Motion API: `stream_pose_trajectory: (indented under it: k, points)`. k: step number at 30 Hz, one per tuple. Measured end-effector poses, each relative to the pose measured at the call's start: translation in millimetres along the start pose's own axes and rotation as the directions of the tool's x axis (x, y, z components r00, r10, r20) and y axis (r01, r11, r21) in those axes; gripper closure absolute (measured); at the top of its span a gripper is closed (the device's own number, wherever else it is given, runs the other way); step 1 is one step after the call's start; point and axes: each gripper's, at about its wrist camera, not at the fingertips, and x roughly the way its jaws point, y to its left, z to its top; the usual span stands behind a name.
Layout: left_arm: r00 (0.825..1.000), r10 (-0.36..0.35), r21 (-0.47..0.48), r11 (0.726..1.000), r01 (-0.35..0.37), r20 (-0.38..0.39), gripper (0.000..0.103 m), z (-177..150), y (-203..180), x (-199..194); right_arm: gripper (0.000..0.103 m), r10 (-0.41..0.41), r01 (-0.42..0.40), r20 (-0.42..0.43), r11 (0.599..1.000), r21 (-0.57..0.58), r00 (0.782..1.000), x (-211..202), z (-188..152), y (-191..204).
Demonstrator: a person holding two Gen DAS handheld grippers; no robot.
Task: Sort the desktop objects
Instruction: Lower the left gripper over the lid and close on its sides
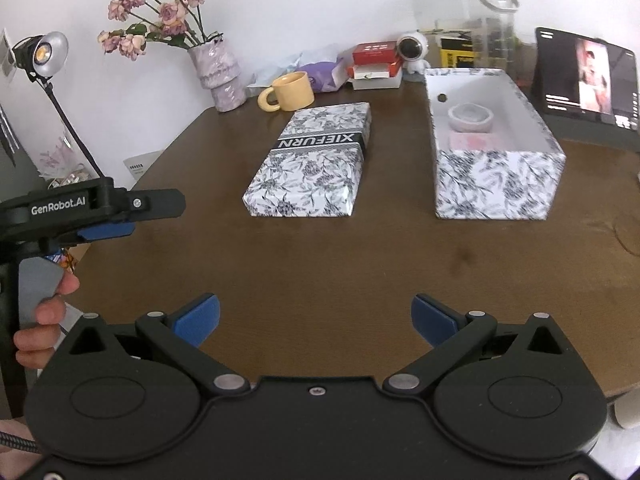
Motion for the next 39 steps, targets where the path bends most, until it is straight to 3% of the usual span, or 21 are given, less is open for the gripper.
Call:
stream_pose_trajectory:
  k: [10,19,28,36,39]
  points:
    - [0.997,0.069,0.057,0.996,-0.068,-0.018,0.0,62,31,79,0.0,0.006,-0.007,-0.019,0.999,-0.034,1.0,76,66,-3]
    - [0.994,0.045,0.132,0.991,-0.032,-0.096,0.0,109,52,177,0.0,0.004,-0.008,-0.066,0.998,-0.059,0.998,163,127,-2]
    - [0.966,-0.063,0.149,0.983,0.103,-0.252,0.0,116,66,244,0.0,0.049,-0.057,-0.156,0.997,-0.05,0.987,237,149,-6]
    - [0.944,-0.134,0.062,0.985,0.16,-0.302,0.0,112,74,273,0.0,0.043,-0.038,-0.164,0.999,0.03,0.986,267,152,-24]
    - [0.945,-0.122,0.07,0.986,0.149,-0.305,0.0,107,71,281,0.0,0.046,-0.038,-0.167,0.998,0.05,0.985,276,150,-30]
